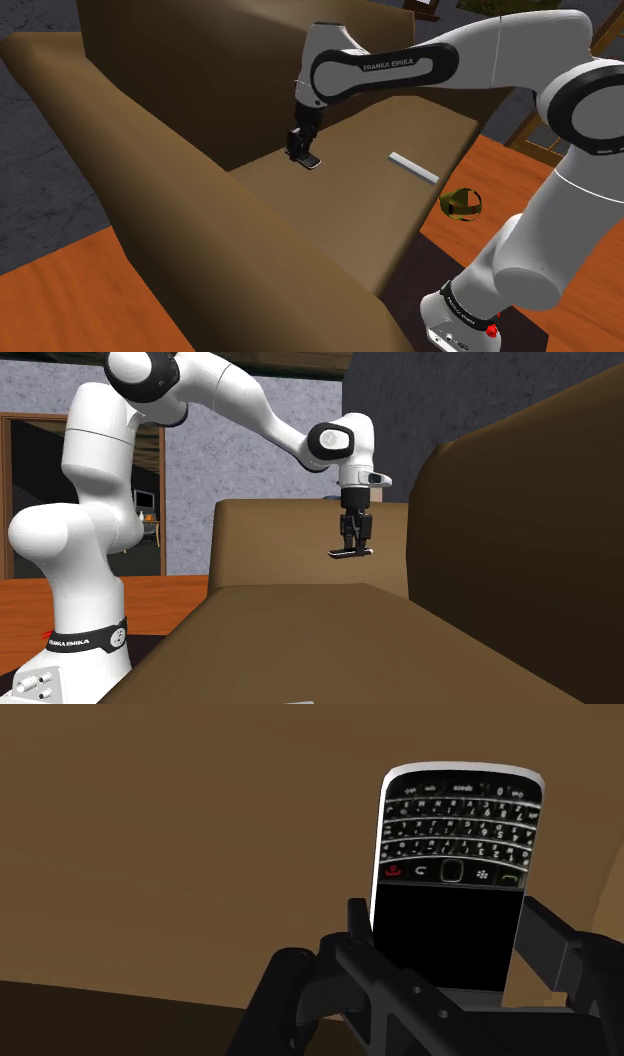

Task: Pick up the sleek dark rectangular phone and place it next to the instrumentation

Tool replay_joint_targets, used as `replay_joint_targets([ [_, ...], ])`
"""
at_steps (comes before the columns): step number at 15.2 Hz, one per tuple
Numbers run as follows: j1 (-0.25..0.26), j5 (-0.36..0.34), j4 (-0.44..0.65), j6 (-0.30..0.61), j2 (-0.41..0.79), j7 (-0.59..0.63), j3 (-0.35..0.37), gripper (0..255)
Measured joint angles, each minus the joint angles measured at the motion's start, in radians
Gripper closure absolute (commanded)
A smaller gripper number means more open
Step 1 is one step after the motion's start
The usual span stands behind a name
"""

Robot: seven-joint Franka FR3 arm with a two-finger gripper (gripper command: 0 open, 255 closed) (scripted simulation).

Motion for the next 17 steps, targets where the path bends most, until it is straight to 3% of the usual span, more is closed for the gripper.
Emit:
replay_joint_targets([
  [8,-0.099,0.018,-0.138,0.010,-0.123,-0.186,-0.082,255],
  [17,-0.201,0.011,-0.207,0.002,-0.196,-0.392,-0.188,255],
])
